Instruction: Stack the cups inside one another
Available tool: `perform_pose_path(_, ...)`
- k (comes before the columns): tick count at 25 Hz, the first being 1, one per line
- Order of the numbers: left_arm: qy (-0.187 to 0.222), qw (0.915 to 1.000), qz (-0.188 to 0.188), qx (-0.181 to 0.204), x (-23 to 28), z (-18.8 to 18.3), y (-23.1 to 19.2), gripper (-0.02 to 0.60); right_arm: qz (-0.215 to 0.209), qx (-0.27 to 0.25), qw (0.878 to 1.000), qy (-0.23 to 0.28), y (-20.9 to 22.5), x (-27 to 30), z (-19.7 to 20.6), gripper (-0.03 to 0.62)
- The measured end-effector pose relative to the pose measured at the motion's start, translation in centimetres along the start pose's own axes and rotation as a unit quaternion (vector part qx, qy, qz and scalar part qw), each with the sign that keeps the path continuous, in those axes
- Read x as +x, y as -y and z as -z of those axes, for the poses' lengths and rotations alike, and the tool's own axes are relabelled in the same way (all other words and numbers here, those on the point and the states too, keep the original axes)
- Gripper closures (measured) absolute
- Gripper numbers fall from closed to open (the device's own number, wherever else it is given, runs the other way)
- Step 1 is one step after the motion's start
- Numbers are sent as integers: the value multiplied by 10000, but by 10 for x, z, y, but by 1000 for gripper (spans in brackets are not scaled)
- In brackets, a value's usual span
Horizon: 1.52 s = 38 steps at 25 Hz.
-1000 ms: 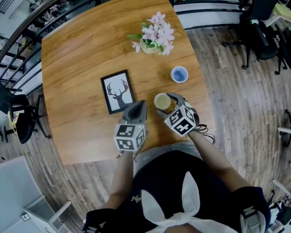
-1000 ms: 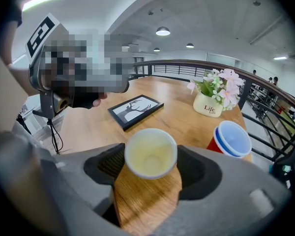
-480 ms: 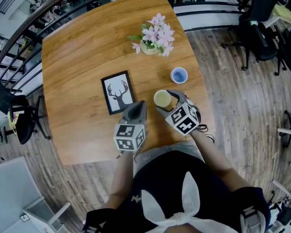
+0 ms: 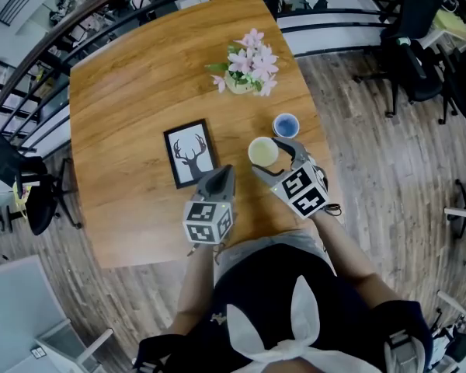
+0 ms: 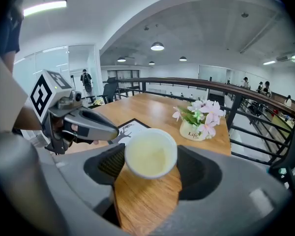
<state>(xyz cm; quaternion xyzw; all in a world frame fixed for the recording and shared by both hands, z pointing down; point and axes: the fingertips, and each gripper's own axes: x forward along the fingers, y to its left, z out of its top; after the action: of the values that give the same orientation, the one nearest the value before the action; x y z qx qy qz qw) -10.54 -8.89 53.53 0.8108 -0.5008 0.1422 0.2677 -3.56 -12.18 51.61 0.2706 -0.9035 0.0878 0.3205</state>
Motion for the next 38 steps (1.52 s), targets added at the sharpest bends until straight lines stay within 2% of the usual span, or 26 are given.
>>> perform_pose_path(15, -32, 10000, 38, 43, -5, 1, 1, 563, 79, 98, 9997, 188, 4, -15, -11, 266)
perform_pose_path(30, -76, 9999, 69, 58, -1, 2, 2, 563, 1016, 314, 9939, 307, 94, -42, -14, 266)
perform_pose_path(38, -90, 9999, 64, 25, 1, 4, 0, 563, 1124, 417, 9925, 220, 107, -39, -5, 267)
